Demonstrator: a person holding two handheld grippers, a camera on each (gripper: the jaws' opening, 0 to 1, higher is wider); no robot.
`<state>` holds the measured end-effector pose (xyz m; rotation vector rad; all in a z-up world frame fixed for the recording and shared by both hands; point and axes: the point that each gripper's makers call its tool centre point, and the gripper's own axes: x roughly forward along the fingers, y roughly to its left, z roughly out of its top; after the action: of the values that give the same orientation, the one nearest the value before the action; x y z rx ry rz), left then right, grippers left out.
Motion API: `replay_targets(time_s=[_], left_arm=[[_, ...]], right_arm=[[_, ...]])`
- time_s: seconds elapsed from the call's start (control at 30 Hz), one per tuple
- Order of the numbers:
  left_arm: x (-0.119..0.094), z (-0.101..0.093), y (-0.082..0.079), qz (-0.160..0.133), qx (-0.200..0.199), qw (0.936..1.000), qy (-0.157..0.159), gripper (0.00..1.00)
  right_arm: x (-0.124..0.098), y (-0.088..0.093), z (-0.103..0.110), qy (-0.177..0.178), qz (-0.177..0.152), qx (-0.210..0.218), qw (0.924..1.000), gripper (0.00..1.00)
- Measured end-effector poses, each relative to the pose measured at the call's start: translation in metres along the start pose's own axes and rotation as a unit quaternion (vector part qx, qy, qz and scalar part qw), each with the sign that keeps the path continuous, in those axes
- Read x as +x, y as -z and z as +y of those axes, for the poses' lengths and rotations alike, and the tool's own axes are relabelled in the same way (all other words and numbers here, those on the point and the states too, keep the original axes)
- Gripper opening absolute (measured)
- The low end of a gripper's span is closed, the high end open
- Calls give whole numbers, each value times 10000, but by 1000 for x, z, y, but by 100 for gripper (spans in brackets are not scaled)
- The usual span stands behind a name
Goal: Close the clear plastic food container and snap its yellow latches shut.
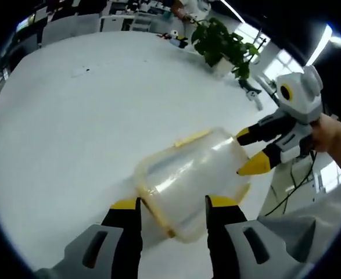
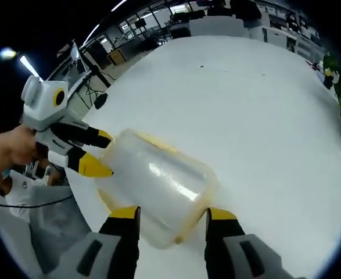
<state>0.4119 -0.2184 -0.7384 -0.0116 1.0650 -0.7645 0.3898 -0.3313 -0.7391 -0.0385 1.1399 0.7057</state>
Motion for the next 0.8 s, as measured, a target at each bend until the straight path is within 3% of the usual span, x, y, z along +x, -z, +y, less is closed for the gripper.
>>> replay_targets(time_s=[0.4,0.53,0.73,0.8], left_arm=[[-10,-10,-3,-100,620,9979,162,51],[-15,-11,-8,-163,965,9951,170,51],[-21,-22,-16,-210,1726,9841,366,55],[-21,-26,-18,-213,2082,9768,451,56]], right_arm=[[-17,-5,-3,46,-107,-615,9980,53],[-20,-6,-4,96,-50,-1352,9908,58],[-22,-6,6,-37,-68,-2090,9779,65],[-22,-4,8,-108,14,-2320,9727,68]])
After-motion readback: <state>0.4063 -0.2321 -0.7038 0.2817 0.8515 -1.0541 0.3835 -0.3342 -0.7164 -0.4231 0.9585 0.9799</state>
